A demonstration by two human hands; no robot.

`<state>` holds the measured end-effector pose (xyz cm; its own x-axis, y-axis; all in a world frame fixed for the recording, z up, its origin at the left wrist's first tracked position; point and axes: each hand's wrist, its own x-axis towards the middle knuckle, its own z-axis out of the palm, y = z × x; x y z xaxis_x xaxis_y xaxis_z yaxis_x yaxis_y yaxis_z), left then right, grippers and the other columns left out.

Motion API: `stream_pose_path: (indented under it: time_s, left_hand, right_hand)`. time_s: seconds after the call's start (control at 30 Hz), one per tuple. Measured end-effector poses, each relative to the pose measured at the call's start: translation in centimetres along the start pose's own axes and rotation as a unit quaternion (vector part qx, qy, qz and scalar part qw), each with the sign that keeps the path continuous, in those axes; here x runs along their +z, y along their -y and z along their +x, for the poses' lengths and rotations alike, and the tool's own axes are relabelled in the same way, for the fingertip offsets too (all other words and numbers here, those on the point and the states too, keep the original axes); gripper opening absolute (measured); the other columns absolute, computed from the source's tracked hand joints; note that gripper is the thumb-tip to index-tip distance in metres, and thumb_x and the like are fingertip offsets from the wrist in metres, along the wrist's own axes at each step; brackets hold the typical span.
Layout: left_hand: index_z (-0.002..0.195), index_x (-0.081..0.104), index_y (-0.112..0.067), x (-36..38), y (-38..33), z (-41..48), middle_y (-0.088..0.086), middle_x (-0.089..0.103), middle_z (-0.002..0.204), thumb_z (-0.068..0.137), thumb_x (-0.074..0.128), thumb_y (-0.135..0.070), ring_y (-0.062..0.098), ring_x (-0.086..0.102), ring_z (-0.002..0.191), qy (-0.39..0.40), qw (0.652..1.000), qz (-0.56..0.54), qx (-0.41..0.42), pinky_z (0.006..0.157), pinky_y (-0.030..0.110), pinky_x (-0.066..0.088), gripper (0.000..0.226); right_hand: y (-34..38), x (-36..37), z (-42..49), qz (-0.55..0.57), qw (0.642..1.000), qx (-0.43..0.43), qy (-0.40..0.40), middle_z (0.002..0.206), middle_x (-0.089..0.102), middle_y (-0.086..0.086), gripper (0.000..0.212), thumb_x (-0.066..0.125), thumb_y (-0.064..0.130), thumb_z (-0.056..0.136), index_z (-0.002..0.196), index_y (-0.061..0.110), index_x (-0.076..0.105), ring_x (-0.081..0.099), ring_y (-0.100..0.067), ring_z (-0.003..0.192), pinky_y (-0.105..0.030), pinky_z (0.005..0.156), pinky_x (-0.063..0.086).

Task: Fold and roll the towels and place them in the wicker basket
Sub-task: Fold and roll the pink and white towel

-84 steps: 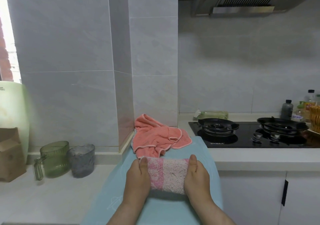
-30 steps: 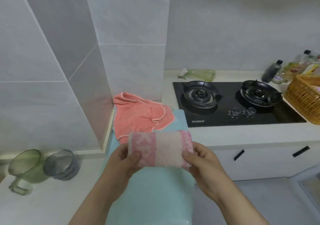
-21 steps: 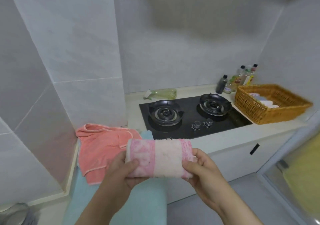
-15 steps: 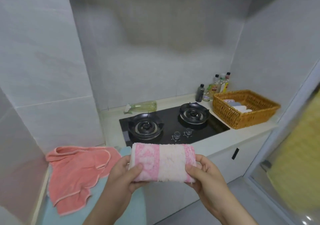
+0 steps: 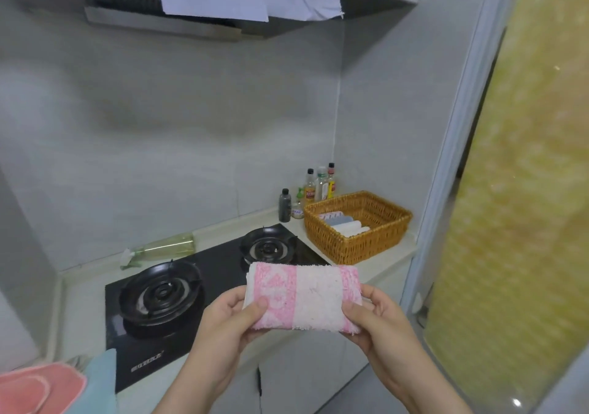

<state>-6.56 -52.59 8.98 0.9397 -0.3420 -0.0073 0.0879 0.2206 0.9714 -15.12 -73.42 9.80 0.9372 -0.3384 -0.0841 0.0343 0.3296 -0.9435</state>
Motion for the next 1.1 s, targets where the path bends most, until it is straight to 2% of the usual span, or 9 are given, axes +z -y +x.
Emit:
stream_pose_path:
  time_s: [0.1,0.2,0.3,0.4,0.67,0.8,0.93,1.03,1.1]
  left_hand:
    - [0.107,0.067,-0.001,4.2,0.2,1.7,0.019,0.074,0.100,0.061,0.082,-0.029,0.033,0.071,0.094,0.038,0.999,0.018,0.000,0.086,0.043,0.058,0.056]
    - [0.110,0.066,0.000,7.5,1.0,3.8,0.020,0.074,0.100,0.071,0.085,-0.019,0.034,0.072,0.094,0.063,0.997,0.032,-0.007,0.087,0.044,0.058,0.047]
    - [0.108,0.065,0.001,10.4,2.2,6.1,0.020,0.074,0.097,0.056,0.088,-0.027,0.034,0.072,0.089,0.080,0.995,0.048,-0.020,0.084,0.046,0.058,0.063]
    - [0.107,0.065,0.001,13.0,3.7,9.1,0.020,0.074,0.095,0.042,0.085,-0.033,0.035,0.072,0.088,0.101,0.992,0.071,-0.038,0.086,0.050,0.056,0.076]
    - [0.095,0.072,-0.006,18.8,9.5,20.3,0.009,0.076,0.080,0.068,0.084,-0.005,0.021,0.072,0.072,0.082,0.988,0.113,-0.064,0.065,0.029,0.057,0.029]
    - [0.086,0.072,0.000,19.6,12.2,26.1,0.003,0.066,0.058,0.049,0.089,-0.004,0.005,0.060,0.054,0.090,0.988,0.098,-0.080,0.056,0.014,0.047,0.041]
    - [0.092,0.066,0.019,20.0,13.2,30.2,0.031,0.067,0.085,0.051,0.089,0.013,0.038,0.060,0.092,0.161,0.974,0.099,-0.121,0.082,0.031,0.047,0.047]
    - [0.088,0.073,-0.003,22.7,13.4,34.4,0.011,0.075,0.080,0.020,0.100,-0.031,0.019,0.072,0.079,0.084,0.980,0.113,-0.140,0.066,0.018,0.052,0.078]
    - [0.091,0.070,-0.003,23.9,13.1,36.0,0.004,0.075,0.073,0.037,0.098,-0.015,0.005,0.070,0.068,0.078,0.978,0.152,-0.118,0.061,0.012,0.049,0.062]
  right_hand:
    - [1.8,-4.1,0.7,-0.009,1.000,-0.005,-0.030,0.100,0.074,-0.018,0.023,0.059,-0.003,0.090,0.113,0.000,0.058,0.071,-0.026,0.087,-0.035,0.076,0.060]
    - [2.8,-7.7,1.7,-0.019,0.999,-0.014,-0.045,0.098,0.075,-0.015,0.035,0.071,0.004,0.084,0.115,0.001,0.057,0.072,-0.024,0.081,-0.036,0.073,0.059]
    - [3.4,-11.2,3.2,-0.037,0.998,-0.016,-0.050,0.098,0.074,-0.017,0.096,0.099,0.037,0.032,0.114,0.006,0.058,0.071,-0.028,0.080,-0.041,0.075,0.057]
    - [3.6,-14.8,5.5,-0.041,0.997,-0.004,-0.060,0.098,0.074,-0.021,0.118,0.098,0.046,0.009,0.114,0.007,0.059,0.071,-0.033,0.083,-0.047,0.080,0.056]
    - [4.4,-22.2,16.2,-0.102,0.992,0.019,-0.066,0.091,0.070,-0.028,0.095,0.099,0.031,0.025,0.111,0.010,0.063,0.061,-0.029,0.079,-0.041,0.075,0.045]
    - [4.2,-25.1,23.7,-0.183,0.980,0.028,-0.068,0.086,0.076,-0.014,0.056,0.071,0.013,0.055,0.110,0.010,0.063,0.070,-0.029,0.080,-0.033,0.076,0.051]
    - [4.3,-27.7,29.4,-0.214,0.974,0.054,-0.040,0.086,0.070,-0.027,0.063,0.080,0.025,0.050,0.110,0.015,0.063,0.065,-0.028,0.077,-0.031,0.072,0.045]
    - [4.7,-29.9,33.1,-0.241,0.968,0.077,-0.009,0.085,0.070,-0.023,0.064,0.079,0.030,0.055,0.116,0.021,0.063,0.061,-0.028,0.077,-0.035,0.074,0.037]
    - [5.2,-30.6,35.6,-0.254,0.965,0.072,-0.010,0.091,0.073,-0.020,0.061,0.077,0.025,0.059,0.118,0.021,0.063,0.067,-0.032,0.082,-0.038,0.075,0.043]
